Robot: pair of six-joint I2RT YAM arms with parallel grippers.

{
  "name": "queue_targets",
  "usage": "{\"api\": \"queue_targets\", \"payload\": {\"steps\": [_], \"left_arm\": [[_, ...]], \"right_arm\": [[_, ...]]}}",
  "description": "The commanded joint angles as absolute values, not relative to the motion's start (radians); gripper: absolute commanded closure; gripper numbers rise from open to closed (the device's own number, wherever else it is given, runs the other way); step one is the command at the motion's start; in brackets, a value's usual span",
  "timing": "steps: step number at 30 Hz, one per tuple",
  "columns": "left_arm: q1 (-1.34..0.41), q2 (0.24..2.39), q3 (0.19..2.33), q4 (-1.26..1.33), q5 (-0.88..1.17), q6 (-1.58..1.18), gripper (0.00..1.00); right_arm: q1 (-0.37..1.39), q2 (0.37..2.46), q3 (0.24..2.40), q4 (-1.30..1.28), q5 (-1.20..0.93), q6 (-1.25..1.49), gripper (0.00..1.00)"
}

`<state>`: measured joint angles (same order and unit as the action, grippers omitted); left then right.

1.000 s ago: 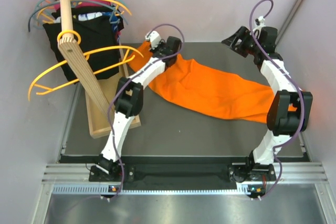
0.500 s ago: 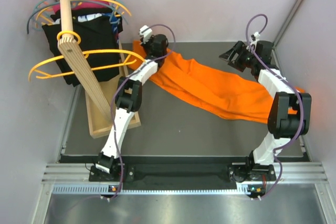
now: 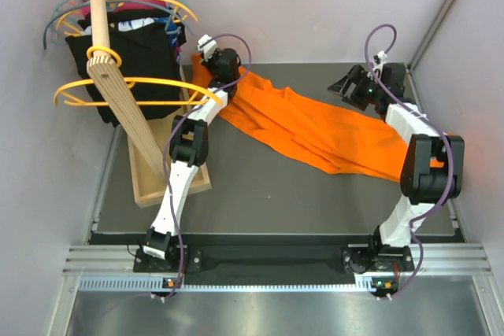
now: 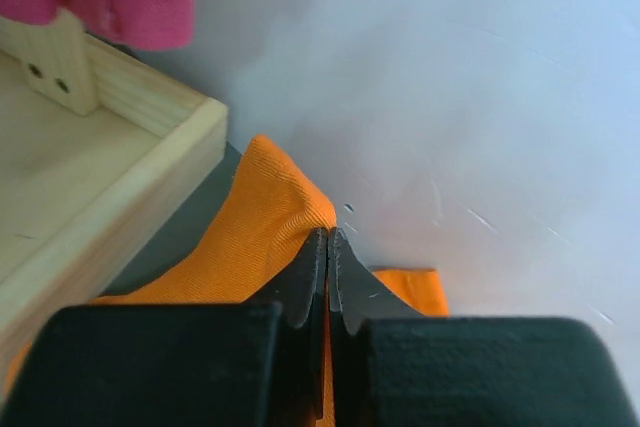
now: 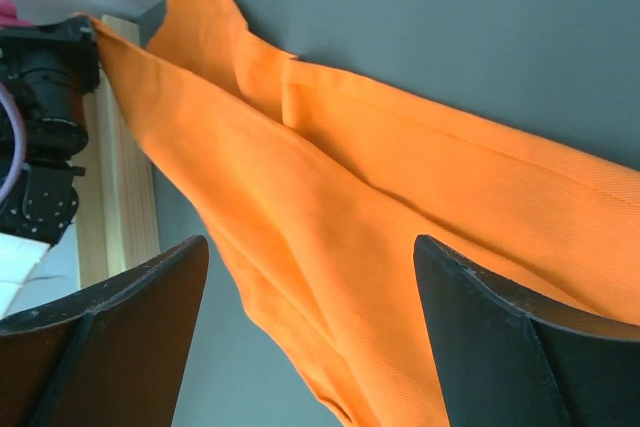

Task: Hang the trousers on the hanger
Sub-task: Fold the trousers at the center of the board.

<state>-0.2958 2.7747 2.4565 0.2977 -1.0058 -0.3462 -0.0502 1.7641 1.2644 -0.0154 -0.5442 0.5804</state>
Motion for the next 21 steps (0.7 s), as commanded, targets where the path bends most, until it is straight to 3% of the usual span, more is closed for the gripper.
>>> {"api": "queue_targets", "payload": {"steps": [1, 2, 4, 5, 7, 8, 9, 16, 17, 19, 21], "left_arm": [[-0.288, 2.764, 2.476, 0.373, -0.953, -0.368, 0.98], [-0.288, 2.763, 2.473, 0.362, -0.943, -0.353, 0.77], [-0.291, 2.749, 2.461, 0.335, -0.93, -0.339, 0.59], [-0.293, 2.734, 2.439, 0.327, -0.914, -0.31, 0.44], [-0.313, 2.679, 2.381, 0.31, -0.914, -0.27, 0.34], [-0.322, 2.656, 2.359, 0.301, -0.923, -0.22, 0.3], [-0.33, 2.63, 2.33, 0.299, -0.917, -0.195, 0.17], [-0.416, 2.332, 2.025, 0.143, -0.971, -0.222, 0.14], [-0.425, 2.304, 1.991, 0.132, -0.98, -0.247, 0.14], [-0.443, 2.228, 1.892, 0.091, -0.989, -0.308, 0.15], [-0.445, 2.183, 1.859, 0.004, -0.974, -0.408, 0.16]], "right_arm": [[-0.046, 1.772, 1.322, 0.003, -0.532, 0.532, 0.15], [-0.045, 1.767, 1.321, -0.03, -0.526, 0.525, 0.15], [-0.044, 1.741, 1.315, -0.072, -0.505, 0.494, 0.13], [-0.043, 1.73, 1.302, -0.09, -0.453, 0.489, 0.11], [-0.043, 1.706, 1.308, -0.153, -0.367, 0.489, 0.07], [-0.041, 1.7, 1.316, -0.229, -0.3, 0.488, 0.0], [-0.038, 1.697, 1.319, -0.257, -0.278, 0.474, 0.0], [-0.02, 1.727, 1.342, -0.351, -0.299, 0.353, 0.02], [-0.018, 1.733, 1.335, -0.321, -0.308, 0.33, 0.05], [-0.015, 1.781, 1.356, -0.252, -0.374, 0.278, 0.28], [-0.015, 1.828, 1.393, -0.245, -0.425, 0.253, 0.36]]}}
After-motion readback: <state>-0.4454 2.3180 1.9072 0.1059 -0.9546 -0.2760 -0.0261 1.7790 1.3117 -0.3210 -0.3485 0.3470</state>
